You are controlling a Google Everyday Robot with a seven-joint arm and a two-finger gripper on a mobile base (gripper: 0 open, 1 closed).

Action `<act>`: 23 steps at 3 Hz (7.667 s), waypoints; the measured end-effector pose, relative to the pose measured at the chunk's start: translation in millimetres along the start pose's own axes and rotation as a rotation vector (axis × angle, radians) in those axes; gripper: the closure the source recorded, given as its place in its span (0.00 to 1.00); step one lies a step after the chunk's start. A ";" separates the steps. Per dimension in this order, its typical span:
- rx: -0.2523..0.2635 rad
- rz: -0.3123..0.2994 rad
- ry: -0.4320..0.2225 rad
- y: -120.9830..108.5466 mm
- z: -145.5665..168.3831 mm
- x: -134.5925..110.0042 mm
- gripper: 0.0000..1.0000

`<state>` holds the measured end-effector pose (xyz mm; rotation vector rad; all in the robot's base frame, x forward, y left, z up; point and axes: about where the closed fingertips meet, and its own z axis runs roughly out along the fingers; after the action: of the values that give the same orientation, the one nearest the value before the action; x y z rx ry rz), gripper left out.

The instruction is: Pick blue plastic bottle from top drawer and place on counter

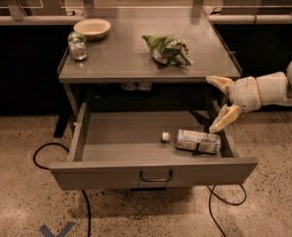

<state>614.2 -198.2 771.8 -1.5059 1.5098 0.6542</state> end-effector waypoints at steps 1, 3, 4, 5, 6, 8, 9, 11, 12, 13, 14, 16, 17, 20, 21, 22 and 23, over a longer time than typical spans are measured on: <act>0.037 0.025 0.281 -8.4 16.1 0.6 0.00; -0.065 0.007 0.324 7.9 42.3 5.6 0.00; -0.231 0.036 0.342 55.0 66.1 18.0 0.00; -0.231 0.036 0.341 55.0 66.2 18.0 0.00; -0.230 0.091 0.195 56.7 98.5 30.6 0.00; -0.260 0.137 0.153 65.5 116.6 44.2 0.00; -0.249 0.133 0.308 64.6 117.5 44.7 0.00; -0.192 0.150 0.620 58.2 98.0 51.5 0.00; -0.222 0.201 0.531 63.3 100.9 72.3 0.00; -0.208 0.304 0.464 66.2 89.7 111.8 0.00; -0.208 0.304 0.464 66.2 89.8 111.9 0.00; -0.208 0.304 0.464 66.2 89.9 111.9 0.42; -0.208 0.304 0.464 66.2 89.7 111.7 0.65; -0.208 0.304 0.464 61.8 79.6 92.0 1.00; -0.208 0.304 0.463 60.9 75.3 85.0 1.00; -0.208 0.304 0.463 60.4 71.3 78.5 1.00; -0.208 0.304 0.463 60.1 69.1 75.0 1.00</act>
Offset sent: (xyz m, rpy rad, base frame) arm 0.0133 0.0119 -0.0061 -0.2466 0.0363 -0.0979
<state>580.0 -169.5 662.2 -1.6784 2.1066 0.6827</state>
